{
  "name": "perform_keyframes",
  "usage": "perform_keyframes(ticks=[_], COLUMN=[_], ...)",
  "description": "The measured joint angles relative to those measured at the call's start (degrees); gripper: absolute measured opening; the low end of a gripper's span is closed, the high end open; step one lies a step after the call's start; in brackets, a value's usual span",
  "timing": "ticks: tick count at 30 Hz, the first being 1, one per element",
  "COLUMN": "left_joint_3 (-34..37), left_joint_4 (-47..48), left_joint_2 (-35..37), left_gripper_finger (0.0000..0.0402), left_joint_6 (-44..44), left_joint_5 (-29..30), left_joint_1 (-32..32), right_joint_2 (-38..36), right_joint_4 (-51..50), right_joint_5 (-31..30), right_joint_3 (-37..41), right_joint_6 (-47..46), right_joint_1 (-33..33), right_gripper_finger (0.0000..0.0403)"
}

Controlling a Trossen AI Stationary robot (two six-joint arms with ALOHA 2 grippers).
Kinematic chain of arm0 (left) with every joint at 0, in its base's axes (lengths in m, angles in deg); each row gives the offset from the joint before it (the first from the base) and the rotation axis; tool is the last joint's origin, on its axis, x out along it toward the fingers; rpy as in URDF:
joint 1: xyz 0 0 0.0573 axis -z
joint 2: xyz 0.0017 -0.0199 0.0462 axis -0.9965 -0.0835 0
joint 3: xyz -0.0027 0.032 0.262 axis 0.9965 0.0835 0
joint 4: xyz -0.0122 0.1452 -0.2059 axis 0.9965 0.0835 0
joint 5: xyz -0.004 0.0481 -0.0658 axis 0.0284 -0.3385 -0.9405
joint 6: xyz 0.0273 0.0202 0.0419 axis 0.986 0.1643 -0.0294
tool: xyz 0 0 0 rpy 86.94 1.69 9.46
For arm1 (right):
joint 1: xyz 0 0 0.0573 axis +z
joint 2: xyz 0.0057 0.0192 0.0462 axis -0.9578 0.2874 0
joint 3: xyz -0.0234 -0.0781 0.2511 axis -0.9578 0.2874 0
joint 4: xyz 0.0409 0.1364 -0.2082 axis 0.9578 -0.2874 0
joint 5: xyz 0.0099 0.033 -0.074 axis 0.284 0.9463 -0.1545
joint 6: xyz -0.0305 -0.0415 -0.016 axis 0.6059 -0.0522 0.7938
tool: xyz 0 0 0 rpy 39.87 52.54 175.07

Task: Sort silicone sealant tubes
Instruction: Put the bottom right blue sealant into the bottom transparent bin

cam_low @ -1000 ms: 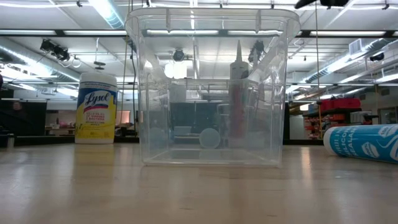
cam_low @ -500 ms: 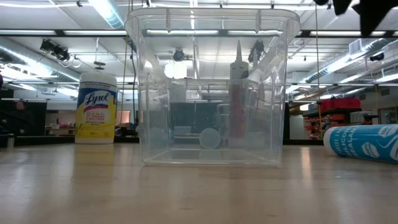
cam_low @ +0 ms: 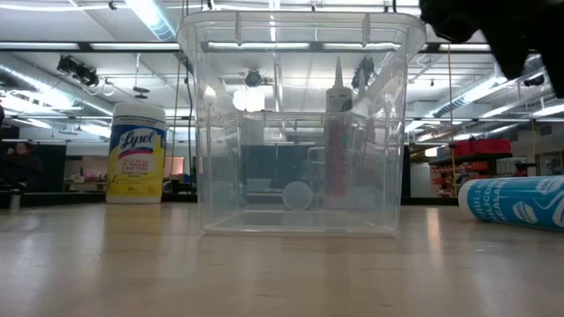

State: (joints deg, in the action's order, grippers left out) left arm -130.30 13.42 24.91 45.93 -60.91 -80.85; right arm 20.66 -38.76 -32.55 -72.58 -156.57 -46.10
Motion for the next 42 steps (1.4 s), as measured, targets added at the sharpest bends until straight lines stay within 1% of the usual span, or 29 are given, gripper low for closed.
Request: perform_keyframes(ticks=[5, 11, 16, 20, 24, 28, 36, 39, 42], left_joint_3=[0.0, 0.0, 0.0, -0.02, 0.0, 0.0, 0.0, 0.0, 0.0], left_joint_4=[0.0, 0.01, 0.02, 0.02, 0.02, 0.02, 0.03, 0.04, 0.03], left_joint_2=[0.0, 0.0, 0.0, 0.0, 0.0, 0.0, 0.0, 0.0, 0.0], left_gripper_finger=[0.03, 0.03, 0.03, 0.03, 0.03, 0.03, 0.03, 0.03, 0.03], left_joint_6=[0.0, 0.09, 0.12, 0.15, 0.11, 0.11, 0.0, 0.0, -0.02], left_joint_5=[-0.04, -0.16, -0.16, -0.16, -0.15, -0.14, -0.13, -0.12, -0.12], left_joint_1=[0.0, 0.0, 0.0, 0.0, 0.0, 0.0, 0.0, 0.0, 0.0], right_joint_2=[-0.04, 0.01, 0.0, -0.02, -0.02, -0.02, -0.02, -0.02, -0.1], right_joint_4=[1.43, 8.04, 11.2, 13.83, 19.08, 19.91, 27.74, 31.15, 32.44], right_joint_5=[-0.33, 0.61, 0.07, -0.06, -0.11, -1.51, -1.46, -1.53, -1.37], right_joint_3=[0.85, 6.74, 9.83, 11.6, 15.09, 17.58, 24.99, 27.25, 28.01], right_joint_6=[-5.37, -14.83, -19.93, -21.3, -22.12, -23.76, -23.37, -23.36, -23.32], right_joint_1=[3.75, 8.74, 11.16, 11.89, 12.07, 11.98, 10.6, 10.22, 9.95], right_gripper_finger=[0.0349, 0.0348, 0.0348, 0.0348, 0.0348, 0.0348, 0.0347, 0.0339, 0.0314])
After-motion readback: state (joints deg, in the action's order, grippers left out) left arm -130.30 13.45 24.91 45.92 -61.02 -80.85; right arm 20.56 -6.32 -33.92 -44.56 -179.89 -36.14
